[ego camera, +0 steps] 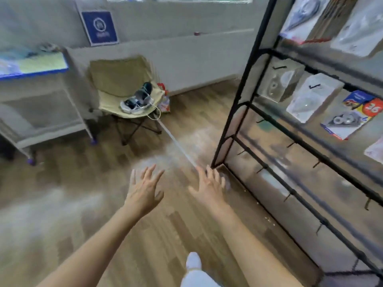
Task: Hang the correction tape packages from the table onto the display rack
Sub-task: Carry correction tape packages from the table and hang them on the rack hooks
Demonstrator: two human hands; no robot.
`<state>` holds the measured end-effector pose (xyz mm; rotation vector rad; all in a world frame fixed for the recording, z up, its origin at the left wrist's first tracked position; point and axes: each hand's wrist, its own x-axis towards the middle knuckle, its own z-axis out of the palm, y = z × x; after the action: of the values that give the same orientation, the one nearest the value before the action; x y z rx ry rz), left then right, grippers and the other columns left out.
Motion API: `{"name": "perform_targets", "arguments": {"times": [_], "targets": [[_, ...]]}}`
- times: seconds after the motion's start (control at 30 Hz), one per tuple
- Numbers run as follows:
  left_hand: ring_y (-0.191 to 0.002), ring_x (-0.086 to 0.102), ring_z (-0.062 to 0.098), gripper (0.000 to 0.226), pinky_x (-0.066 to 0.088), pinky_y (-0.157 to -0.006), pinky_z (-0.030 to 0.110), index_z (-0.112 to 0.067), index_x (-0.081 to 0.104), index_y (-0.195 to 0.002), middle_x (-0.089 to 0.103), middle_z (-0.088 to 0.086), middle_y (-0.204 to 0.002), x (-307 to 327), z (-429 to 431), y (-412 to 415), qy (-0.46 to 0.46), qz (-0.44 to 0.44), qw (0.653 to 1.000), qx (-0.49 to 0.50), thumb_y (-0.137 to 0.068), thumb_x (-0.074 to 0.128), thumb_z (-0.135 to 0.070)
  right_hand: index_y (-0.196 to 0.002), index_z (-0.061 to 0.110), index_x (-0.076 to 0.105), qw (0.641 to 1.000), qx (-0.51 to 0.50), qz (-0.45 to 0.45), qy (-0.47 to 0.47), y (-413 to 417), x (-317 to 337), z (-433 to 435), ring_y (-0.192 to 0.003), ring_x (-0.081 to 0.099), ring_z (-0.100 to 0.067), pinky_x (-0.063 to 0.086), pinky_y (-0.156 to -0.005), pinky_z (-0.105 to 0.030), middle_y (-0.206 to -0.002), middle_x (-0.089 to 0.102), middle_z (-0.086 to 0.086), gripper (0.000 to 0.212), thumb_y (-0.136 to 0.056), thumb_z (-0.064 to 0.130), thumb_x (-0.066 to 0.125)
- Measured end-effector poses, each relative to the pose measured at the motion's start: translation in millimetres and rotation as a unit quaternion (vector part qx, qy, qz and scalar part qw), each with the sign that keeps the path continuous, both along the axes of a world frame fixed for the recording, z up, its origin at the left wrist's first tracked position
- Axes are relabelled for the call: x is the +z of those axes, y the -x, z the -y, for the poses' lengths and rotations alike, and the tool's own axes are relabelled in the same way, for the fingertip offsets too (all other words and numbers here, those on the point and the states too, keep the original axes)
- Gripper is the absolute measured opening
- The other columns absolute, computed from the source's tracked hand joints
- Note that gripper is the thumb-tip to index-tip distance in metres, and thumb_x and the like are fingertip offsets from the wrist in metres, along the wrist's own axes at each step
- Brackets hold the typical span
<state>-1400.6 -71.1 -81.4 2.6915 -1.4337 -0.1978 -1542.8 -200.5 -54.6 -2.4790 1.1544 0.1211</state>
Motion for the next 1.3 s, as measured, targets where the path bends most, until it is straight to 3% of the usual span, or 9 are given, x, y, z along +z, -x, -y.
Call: {"name": "perform_targets", "arguments": {"times": [0.23,0.57,0.93,1.3], "targets": [[-0.146,0.003,0.017,0.065,-0.001,-0.116,0.04,-0.033,0.013,-0.15,0.003,-0.003,-0.159,1,-63,-92,0.019,-0.008,0.986,0.168,-0.094,0.044,-0.044,-0.151,0.026,0.012,0.99,0.139,-0.018,-0.019,-130,1,-22,-0.146,0.007,-0.027,0.006,-0.115,-0.047,-0.159,0.008,-0.008,0.07,-0.094,0.043,0.048],[-0.146,0.007,0.016,0.063,-0.001,-0.116,0.038,-0.031,0.02,-0.149,0.009,-0.001,-0.159,31,-56,-225,0.092,-0.004,0.945,0.313,-0.093,0.048,-0.038,-0.15,0.026,0.017,0.965,0.26,0.017,-0.031,-303,20,4,-0.143,0.013,-0.024,0.01,-0.114,-0.043,-0.157,0.014,-0.008,0.065,-0.093,0.038,0.047],[-0.145,0.011,0.016,0.061,0.002,-0.116,0.037,-0.029,0.023,-0.148,0.014,-0.001,-0.158,22,-69,-362,0.112,-0.011,0.914,0.39,-0.093,0.05,-0.036,-0.15,0.026,0.016,0.951,0.309,0.006,-0.033,-464,14,9,-0.144,0.012,-0.025,0.01,-0.114,-0.046,-0.158,0.014,-0.007,0.067,-0.093,0.039,0.048],[-0.144,0.014,0.018,0.062,0.005,-0.117,0.037,-0.029,0.022,-0.149,0.013,0.0,-0.158,41,-83,-620,0.117,0.01,0.913,0.392,-0.094,0.048,-0.038,-0.15,0.027,0.016,0.954,0.296,0.042,-0.016,-710,24,4,-0.144,0.012,-0.025,0.011,-0.115,-0.045,-0.158,0.015,-0.006,0.066,-0.093,0.04,0.046]]}}
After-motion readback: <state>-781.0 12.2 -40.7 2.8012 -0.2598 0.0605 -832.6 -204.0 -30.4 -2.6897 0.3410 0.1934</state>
